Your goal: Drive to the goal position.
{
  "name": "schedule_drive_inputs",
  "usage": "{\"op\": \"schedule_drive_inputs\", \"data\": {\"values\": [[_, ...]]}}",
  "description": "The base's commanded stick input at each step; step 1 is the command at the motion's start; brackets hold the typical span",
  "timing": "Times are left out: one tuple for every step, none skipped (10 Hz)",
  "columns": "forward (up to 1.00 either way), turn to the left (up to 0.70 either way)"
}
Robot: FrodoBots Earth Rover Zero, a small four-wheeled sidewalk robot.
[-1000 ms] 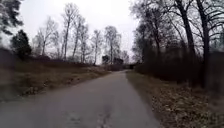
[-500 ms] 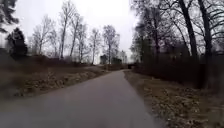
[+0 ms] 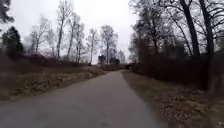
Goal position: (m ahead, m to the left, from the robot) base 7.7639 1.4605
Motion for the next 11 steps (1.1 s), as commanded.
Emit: {"op": "schedule_drive_inputs", "data": {"values": [[1.00,0.00],[1.00,0.00],[1.00,0.00],[1.00,0.00],[1.00,0.00],[1.00,0.00],[1.00,0.00],[1.00,0.00],[1.00,0.00],[1.00,0.00],[1.00,0.00]]}}
